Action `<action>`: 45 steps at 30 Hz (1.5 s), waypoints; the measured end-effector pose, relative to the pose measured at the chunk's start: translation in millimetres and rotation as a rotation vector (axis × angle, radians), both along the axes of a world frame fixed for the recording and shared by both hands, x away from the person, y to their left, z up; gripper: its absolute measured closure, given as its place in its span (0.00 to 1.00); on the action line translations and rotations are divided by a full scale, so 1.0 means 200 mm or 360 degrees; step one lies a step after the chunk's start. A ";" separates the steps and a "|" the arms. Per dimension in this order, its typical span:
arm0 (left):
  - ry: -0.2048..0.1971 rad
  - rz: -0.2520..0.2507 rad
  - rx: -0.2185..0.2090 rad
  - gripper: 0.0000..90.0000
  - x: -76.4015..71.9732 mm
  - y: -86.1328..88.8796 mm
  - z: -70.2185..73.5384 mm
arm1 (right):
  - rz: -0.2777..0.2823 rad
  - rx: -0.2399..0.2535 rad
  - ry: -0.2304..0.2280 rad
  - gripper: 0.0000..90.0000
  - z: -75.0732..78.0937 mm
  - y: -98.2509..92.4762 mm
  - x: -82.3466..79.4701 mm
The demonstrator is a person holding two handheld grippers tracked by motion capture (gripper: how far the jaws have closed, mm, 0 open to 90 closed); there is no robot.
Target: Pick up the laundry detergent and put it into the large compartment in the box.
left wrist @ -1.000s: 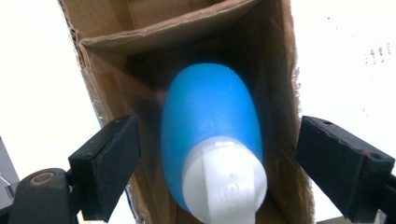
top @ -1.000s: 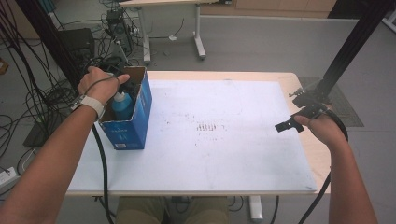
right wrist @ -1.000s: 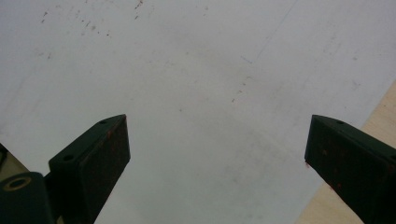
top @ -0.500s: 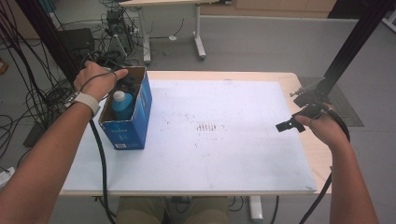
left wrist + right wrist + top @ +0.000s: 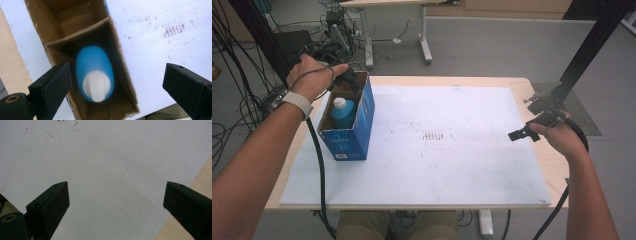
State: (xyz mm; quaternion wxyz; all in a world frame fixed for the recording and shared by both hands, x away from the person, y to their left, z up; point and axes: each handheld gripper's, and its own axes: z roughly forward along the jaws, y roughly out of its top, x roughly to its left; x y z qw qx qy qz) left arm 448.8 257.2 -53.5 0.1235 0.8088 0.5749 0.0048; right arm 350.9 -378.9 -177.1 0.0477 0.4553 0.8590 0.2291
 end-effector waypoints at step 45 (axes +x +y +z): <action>-0.0066 -0.1065 0.0091 0.09 -0.06 -0.62 0.22 | -0.0041 -0.0014 -0.0036 0.07 0.13 0.00 -0.13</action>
